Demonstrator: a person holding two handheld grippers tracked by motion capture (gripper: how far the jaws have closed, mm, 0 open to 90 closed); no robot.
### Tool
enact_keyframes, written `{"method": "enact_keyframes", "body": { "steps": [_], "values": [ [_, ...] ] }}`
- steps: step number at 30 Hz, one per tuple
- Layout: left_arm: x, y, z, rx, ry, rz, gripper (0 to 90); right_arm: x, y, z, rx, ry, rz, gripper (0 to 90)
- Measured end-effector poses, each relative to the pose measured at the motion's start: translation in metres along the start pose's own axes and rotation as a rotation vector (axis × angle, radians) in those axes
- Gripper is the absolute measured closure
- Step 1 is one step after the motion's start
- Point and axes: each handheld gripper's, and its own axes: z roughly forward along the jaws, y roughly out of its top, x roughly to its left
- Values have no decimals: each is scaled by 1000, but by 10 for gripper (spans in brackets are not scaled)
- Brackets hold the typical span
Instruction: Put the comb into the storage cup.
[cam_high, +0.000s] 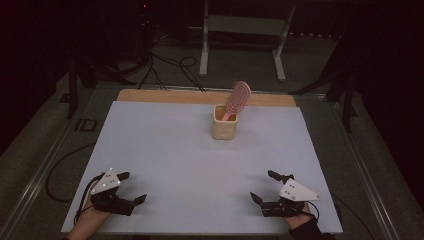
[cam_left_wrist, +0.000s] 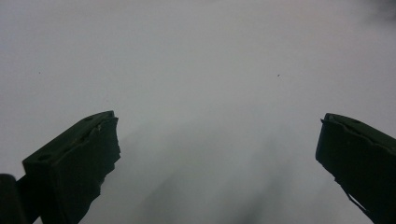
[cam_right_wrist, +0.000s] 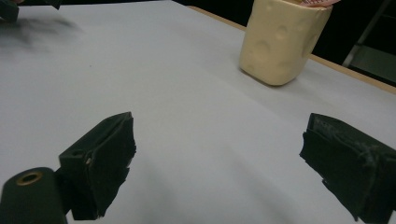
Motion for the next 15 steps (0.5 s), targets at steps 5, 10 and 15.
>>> {"method": "enact_keyframes", "body": {
  "steps": [5, 10, 15],
  "values": [
    [-1, -5, -5, 1, 37, -2, 0, -2, 0, 0, 0, -3, -6, 93],
    [4, -9, -12, -20, 54, -24, 0, -1, -1, 1, 6, 1, -6, 93],
    [6, -11, -13, -28, 67, -23, 0, -1, -1, 1, 6, 4, -8, 93]
  ]
}}
